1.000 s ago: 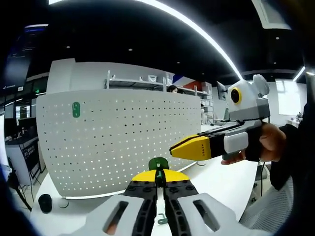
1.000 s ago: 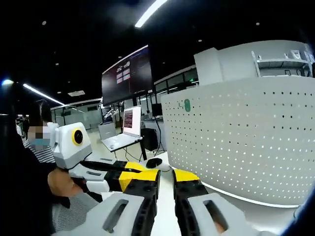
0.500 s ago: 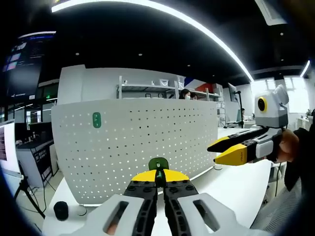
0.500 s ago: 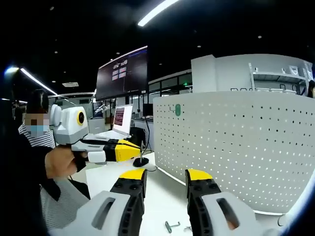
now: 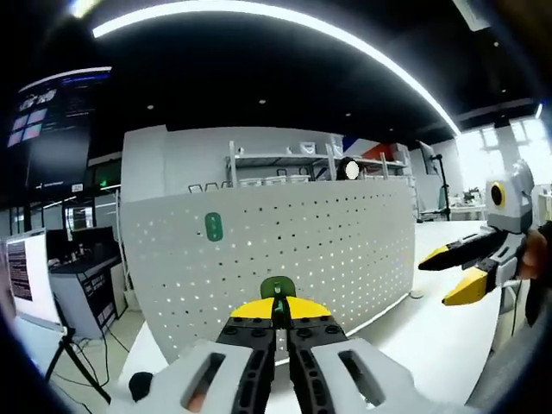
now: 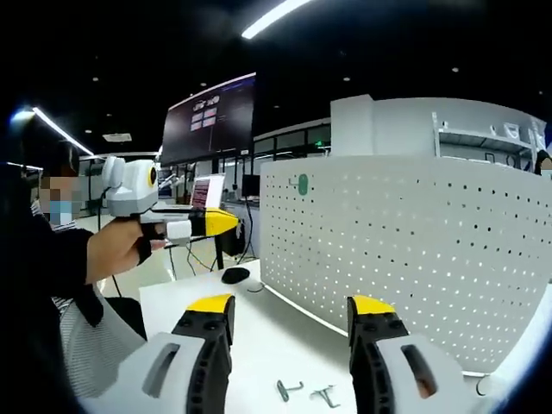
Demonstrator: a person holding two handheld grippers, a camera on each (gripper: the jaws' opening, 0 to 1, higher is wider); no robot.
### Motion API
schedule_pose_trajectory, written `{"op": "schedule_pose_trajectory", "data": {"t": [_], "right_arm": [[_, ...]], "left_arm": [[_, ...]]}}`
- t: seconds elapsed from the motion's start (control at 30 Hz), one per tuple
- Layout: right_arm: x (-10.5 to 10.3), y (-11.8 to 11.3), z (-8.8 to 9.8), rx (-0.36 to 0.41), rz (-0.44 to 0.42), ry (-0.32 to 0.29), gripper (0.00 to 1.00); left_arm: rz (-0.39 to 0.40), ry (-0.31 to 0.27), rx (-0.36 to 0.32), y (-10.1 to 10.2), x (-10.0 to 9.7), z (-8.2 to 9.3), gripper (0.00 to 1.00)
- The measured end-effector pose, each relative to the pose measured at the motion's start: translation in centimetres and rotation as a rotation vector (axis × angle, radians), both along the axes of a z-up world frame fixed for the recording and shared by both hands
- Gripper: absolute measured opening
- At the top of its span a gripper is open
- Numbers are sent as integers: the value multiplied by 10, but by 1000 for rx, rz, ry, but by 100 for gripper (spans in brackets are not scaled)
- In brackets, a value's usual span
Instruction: Insert the hook assembly into the mounting plate slot until the hook locks in place.
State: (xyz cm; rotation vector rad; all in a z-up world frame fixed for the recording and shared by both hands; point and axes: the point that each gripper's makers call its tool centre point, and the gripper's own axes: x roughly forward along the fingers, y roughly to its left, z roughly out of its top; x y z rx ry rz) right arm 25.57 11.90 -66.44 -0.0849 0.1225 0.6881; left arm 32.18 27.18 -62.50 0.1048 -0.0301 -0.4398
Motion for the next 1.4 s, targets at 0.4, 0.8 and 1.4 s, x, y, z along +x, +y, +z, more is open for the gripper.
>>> {"op": "schedule_pose_trajectory", "data": {"t": [0.4,0.8,1.4], "right_arm": [[3,-9,-4,8,-39,5,63],[6,-16,-14,6,-48,35,63],[16,-25,-28,21,-52,82,62]], "left_arm": [[84,-90,2,26,52,38,3],[168,-161,13,43,108,62,3],[242,-172,38,57,160,57,3]]}}
